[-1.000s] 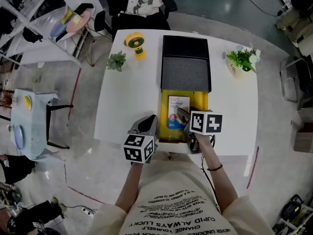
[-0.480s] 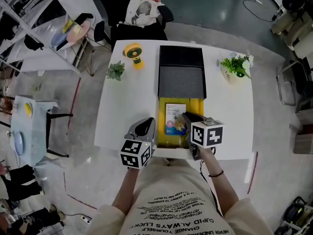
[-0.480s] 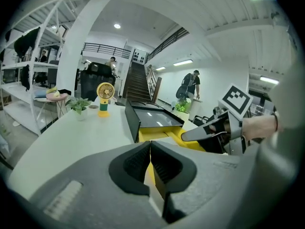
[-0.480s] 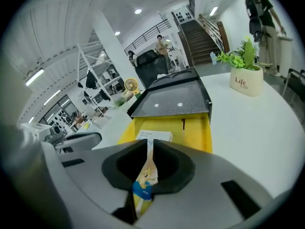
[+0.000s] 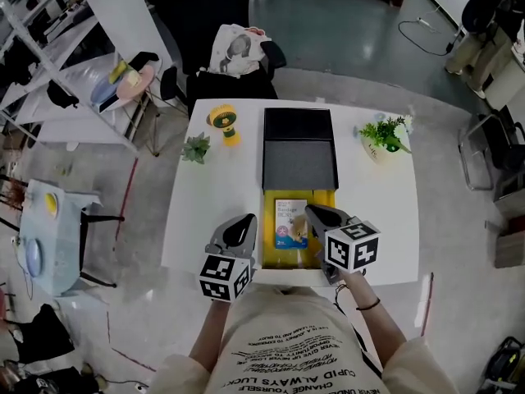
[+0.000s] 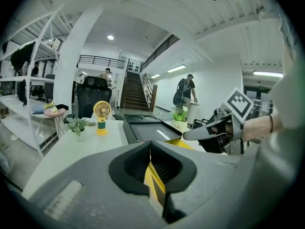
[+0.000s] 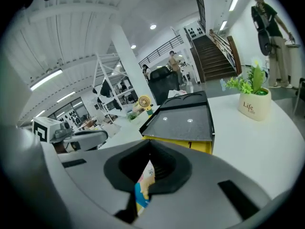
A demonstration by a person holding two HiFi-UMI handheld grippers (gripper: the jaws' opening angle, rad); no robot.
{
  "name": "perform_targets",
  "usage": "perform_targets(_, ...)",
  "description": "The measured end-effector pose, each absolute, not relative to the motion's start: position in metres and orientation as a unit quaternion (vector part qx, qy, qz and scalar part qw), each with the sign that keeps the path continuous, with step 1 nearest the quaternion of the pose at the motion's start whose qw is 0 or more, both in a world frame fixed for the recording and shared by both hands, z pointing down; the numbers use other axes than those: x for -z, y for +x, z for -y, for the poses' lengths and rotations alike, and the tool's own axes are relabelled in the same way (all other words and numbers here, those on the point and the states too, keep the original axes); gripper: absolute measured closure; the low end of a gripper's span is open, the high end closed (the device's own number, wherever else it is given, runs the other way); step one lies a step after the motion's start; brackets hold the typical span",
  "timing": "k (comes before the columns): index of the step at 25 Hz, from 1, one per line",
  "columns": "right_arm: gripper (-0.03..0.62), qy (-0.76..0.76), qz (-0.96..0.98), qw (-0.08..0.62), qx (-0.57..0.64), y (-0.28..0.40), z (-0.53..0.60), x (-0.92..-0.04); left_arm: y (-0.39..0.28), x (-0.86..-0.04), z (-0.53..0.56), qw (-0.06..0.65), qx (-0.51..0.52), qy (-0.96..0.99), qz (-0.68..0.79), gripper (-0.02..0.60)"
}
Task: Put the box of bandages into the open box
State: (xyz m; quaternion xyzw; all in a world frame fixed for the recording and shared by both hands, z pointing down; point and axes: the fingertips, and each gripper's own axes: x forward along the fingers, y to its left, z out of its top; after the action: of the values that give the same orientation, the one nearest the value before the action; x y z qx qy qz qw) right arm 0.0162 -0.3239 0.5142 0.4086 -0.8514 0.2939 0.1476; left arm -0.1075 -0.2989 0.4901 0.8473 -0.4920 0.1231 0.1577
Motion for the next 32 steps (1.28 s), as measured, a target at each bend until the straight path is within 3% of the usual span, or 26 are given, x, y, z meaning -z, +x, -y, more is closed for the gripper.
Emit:
perform_targets(19, 0.589, 0.429, 0.882, 0.009, -0.194, 0.049, 0.347, -0.421, -0.132, -0.408, 0.325, 0.058, -0.069, 0.842, 0.532, 0.558)
perform_targets(32, 0.589, 0.465, 0.879, -0.011, -0.104, 0.07, 0.357, -0.4, -0.139, -0.393, 0.33, 0.027, -0.049, 0.829, 0.556, 0.558)
